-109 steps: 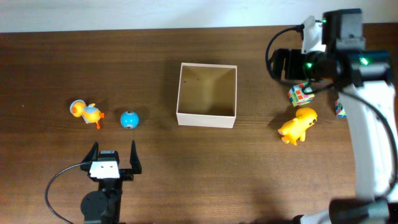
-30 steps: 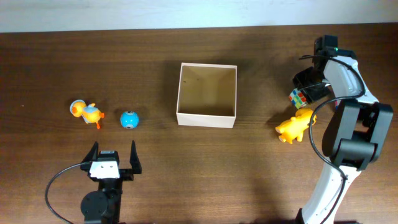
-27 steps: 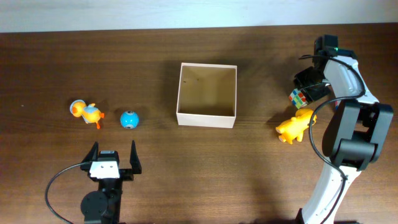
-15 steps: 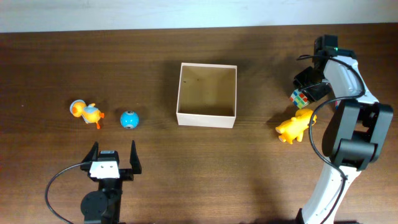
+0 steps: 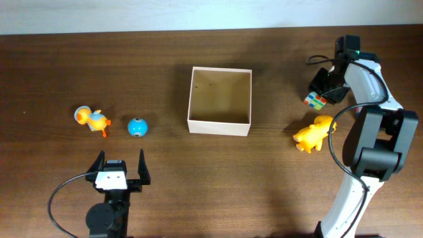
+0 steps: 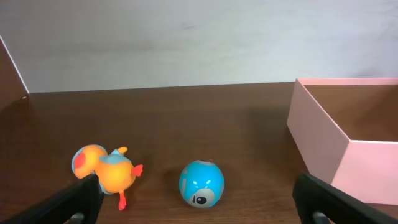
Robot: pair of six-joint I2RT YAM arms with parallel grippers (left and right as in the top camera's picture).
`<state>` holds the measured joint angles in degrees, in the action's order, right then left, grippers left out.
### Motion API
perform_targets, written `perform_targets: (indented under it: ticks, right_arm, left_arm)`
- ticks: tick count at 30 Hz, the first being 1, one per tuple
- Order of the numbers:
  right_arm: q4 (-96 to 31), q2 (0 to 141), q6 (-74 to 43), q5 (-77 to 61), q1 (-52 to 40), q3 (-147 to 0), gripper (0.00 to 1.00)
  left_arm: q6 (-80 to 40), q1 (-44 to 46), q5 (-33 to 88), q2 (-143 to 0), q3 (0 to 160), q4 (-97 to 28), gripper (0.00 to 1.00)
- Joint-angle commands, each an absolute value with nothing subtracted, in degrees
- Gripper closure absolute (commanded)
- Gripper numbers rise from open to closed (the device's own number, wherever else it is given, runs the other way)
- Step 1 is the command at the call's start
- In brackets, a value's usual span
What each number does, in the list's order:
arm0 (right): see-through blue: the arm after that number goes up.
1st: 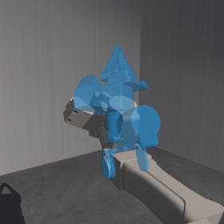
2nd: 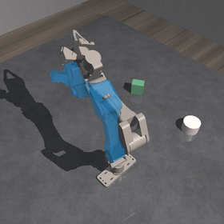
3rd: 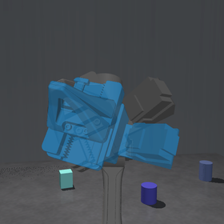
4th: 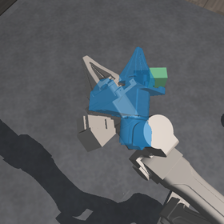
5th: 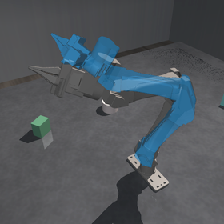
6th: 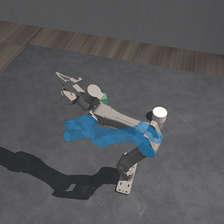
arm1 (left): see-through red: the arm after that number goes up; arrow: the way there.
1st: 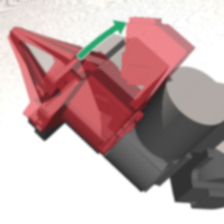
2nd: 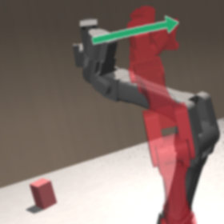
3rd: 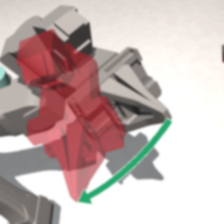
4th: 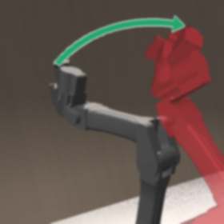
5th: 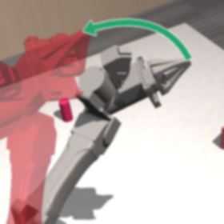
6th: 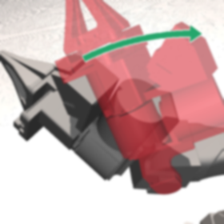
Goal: Pack container
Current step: 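Carry the cube with the right gripper over the box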
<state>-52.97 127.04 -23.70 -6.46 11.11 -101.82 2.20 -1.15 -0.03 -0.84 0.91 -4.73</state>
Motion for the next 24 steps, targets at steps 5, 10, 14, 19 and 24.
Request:
perform_targets:
  ticks: [5,10,14,19,24]
  right_arm:
    - [-52.3,128.0,-5.3,-25.6,10.8,-101.4,0.54]
    - [-53.1,127.8,1.5,-39.6,9.6,-103.4,0.54]
    - [-53.1,127.1,4.4,-51.5,9.1,-106.1,0.54]
    - [-53.3,125.6,6.7,-65.7,9.0,-109.8,0.54]
    - [-53.1,123.1,7.3,-76.5,8.9,-113.1,0.54]
  left_arm:
    - [3.1,-0.9,-0.2,-0.3,0.5,-4.8,0.01]
    - [3.1,-0.9,-0.2,-0.3,0.5,-4.8,0.01]
    - [3.1,-0.9,-0.2,-0.3,0.5,-4.8,0.01]
    - [3.1,-0.9,-0.2,-0.3,0.5,-4.8,0.01]
    - [3.1,-0.9,-0.2,-0.3,0.5,-4.8,0.01]
